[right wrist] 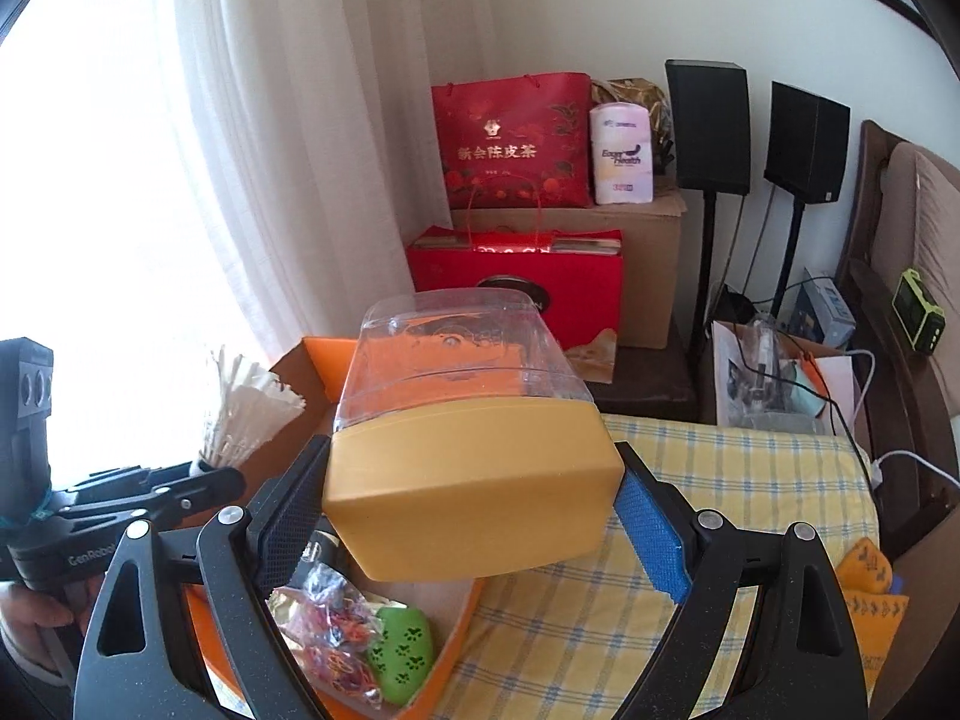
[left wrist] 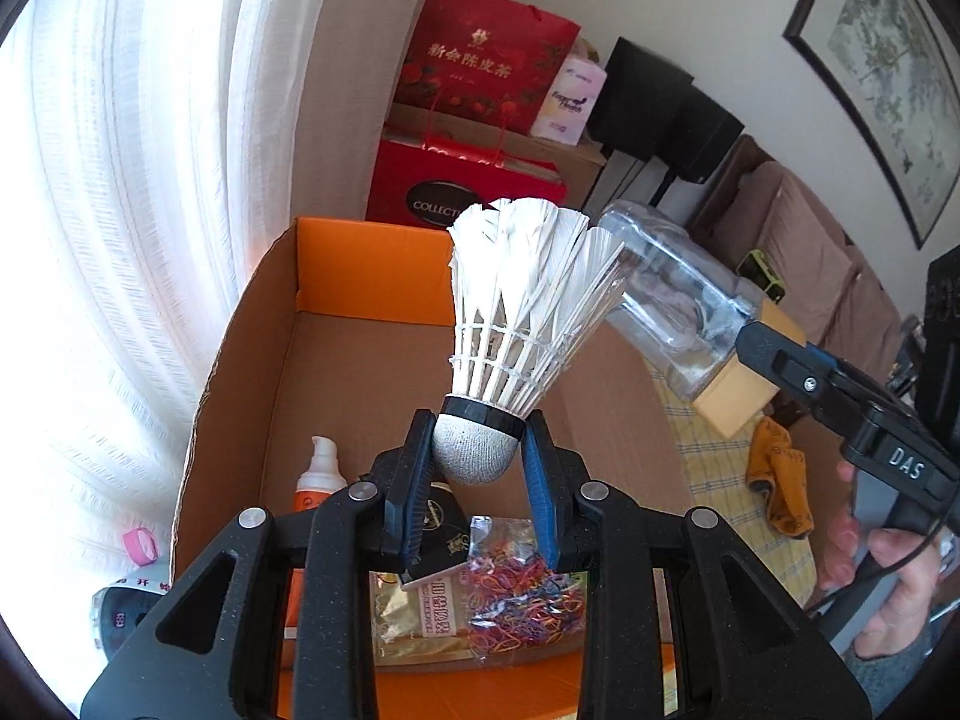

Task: Organize objects
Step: 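Lower the shuttlecock into the box with the left tool while the right tool lowers the container in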

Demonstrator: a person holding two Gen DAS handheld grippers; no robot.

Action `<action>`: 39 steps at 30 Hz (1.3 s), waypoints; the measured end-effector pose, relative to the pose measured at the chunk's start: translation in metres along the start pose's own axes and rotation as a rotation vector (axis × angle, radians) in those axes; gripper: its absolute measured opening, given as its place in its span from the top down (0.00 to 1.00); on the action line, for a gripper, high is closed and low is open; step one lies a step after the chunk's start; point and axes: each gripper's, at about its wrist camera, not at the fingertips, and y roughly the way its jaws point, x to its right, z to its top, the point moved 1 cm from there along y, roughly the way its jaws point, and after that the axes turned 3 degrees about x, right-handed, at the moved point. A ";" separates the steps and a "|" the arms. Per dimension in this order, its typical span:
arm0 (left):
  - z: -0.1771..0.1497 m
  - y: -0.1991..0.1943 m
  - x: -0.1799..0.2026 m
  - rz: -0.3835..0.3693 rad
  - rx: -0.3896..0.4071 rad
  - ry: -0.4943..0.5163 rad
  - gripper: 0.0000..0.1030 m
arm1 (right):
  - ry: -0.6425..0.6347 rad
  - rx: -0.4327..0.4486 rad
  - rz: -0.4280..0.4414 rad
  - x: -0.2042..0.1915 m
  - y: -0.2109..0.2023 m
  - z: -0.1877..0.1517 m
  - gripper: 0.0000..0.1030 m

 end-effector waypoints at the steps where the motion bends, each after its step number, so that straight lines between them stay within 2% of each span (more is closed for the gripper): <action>1: -0.001 0.004 -0.003 0.012 -0.011 -0.004 0.74 | -0.001 -0.004 0.002 -0.004 0.004 0.000 0.12; 7: -0.021 0.022 -0.011 0.063 -0.089 0.007 0.74 | -0.015 -0.042 0.001 -0.023 0.029 -0.001 0.12; 17: -0.037 0.039 -0.020 0.102 -0.161 0.003 0.74 | -0.033 -0.127 -0.006 -0.038 0.067 -0.021 0.12; 25: -0.044 0.040 -0.028 0.115 -0.184 0.002 0.74 | -0.055 -0.218 -0.055 -0.044 0.094 -0.033 0.12; 30: -0.048 0.043 -0.031 0.115 -0.202 0.000 0.74 | -0.091 -0.297 -0.129 -0.047 0.108 -0.037 0.11; 36: -0.050 0.044 -0.031 0.108 -0.211 -0.011 0.74 | -0.117 -0.329 -0.133 -0.052 0.113 -0.039 0.11; 39: -0.051 0.045 -0.032 0.104 -0.215 -0.019 0.69 | -0.114 -0.340 -0.110 -0.053 0.112 -0.041 0.11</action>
